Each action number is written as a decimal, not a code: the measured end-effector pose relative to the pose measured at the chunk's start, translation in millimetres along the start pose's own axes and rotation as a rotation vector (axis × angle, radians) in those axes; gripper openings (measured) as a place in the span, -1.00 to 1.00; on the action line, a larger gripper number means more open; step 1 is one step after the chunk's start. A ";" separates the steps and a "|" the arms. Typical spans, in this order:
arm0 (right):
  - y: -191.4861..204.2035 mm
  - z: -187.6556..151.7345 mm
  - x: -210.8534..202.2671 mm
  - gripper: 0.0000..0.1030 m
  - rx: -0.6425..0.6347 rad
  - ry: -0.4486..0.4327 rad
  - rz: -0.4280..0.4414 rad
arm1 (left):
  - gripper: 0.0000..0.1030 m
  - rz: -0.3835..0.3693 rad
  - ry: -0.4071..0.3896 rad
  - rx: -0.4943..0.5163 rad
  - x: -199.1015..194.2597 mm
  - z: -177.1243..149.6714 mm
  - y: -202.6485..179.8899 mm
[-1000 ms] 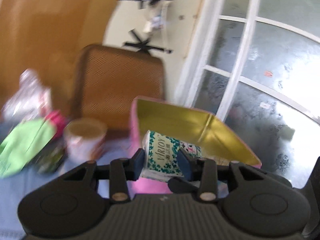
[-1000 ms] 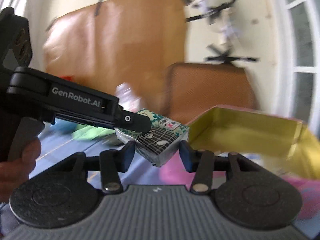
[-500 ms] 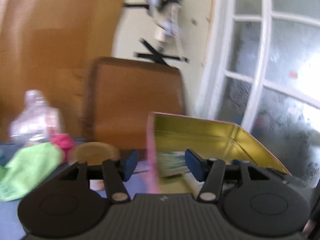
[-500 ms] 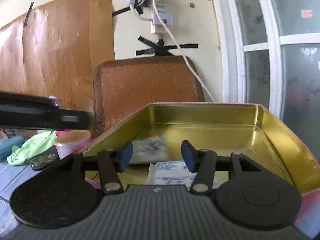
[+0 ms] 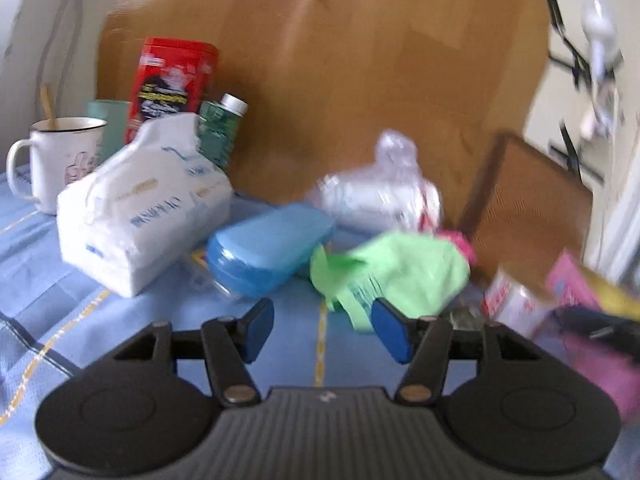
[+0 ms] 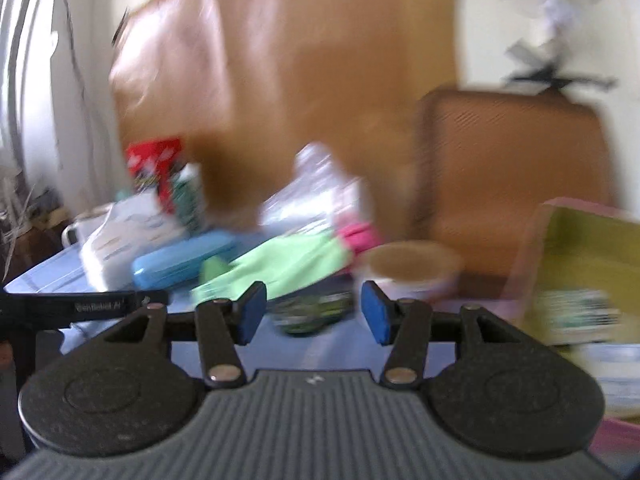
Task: Organize soft objects
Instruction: 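Grasp the green glove with the right gripper, then carry the green glove into the pink tin and open the right gripper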
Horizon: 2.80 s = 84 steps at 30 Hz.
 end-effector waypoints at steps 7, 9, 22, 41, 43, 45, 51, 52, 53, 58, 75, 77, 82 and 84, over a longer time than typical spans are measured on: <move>41.7 -9.1 107.6 0.67 -0.077 0.129 -0.039 | 0.09 -0.008 0.010 -0.122 1.4 0.9 20.1; 39.9 -16.2 126.0 0.38 -0.088 0.172 -0.065 | 0.09 -0.016 0.017 -0.128 1.8 0.6 20.6; 45.6 -67.2 15.0 -0.89 -0.158 0.176 -0.003 | 0.13 -0.072 0.034 -0.108 3.5 -2.7 9.5; 10.0 -103.3 -71.4 0.19 -0.055 0.126 0.014 | 0.09 -0.492 0.340 0.073 -41.7 -58.3 -146.0; 12.9 -111.1 -58.9 -0.43 -0.075 0.167 0.034 | -0.03 -0.503 0.371 0.074 -34.3 -66.0 -157.1; 16.1 -111.5 -57.3 -0.85 -0.121 0.140 0.014 | -0.54 -0.510 0.384 0.095 -30.2 -66.2 -168.7; -4.9 -71.5 -92.1 -0.87 -0.149 -0.089 -0.065 | -0.57 -0.653 0.278 0.170 -48.9 -20.3 -237.8; -12.5 -61.2 -100.2 -0.87 -0.142 -0.138 -0.092 | -0.57 -0.672 0.255 0.194 -51.9 -11.6 -252.3; -21.4 -51.0 -109.4 -0.87 -0.134 -0.188 -0.123 | -0.57 -0.700 0.223 0.222 -56.3 -1.6 -270.6; -81.0 -13.2 -150.6 -0.87 -0.097 -0.384 -0.319 | -0.54 -0.842 0.114 0.347 -66.4 18.9 -356.9; -233.4 -4.5 -202.2 0.00 0.218 -0.493 -0.641 | 0.11 -0.685 0.036 0.368 -43.5 2.3 -326.2; -221.9 -3.8 -199.6 0.00 0.199 -0.492 -0.594 | 0.11 -0.617 0.025 0.339 -41.6 4.3 -287.8; -159.4 3.6 -170.4 0.00 0.092 -0.419 -0.420 | 0.11 -0.373 0.056 0.251 -15.2 0.6 -170.9; -131.3 4.5 -151.5 0.00 0.060 -0.361 -0.325 | 0.11 -0.242 0.069 0.220 0.2 -1.1 -117.8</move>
Point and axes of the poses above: each gripper's, at about its wrist camera, not at the fingertips, and x roughly the way its jaws point, y to its left, z to its top, the point moved 10 cm from there along x, roughly the way its jaws point, and after that the axes turned 10 degrees about x, right-handed, at the moved point
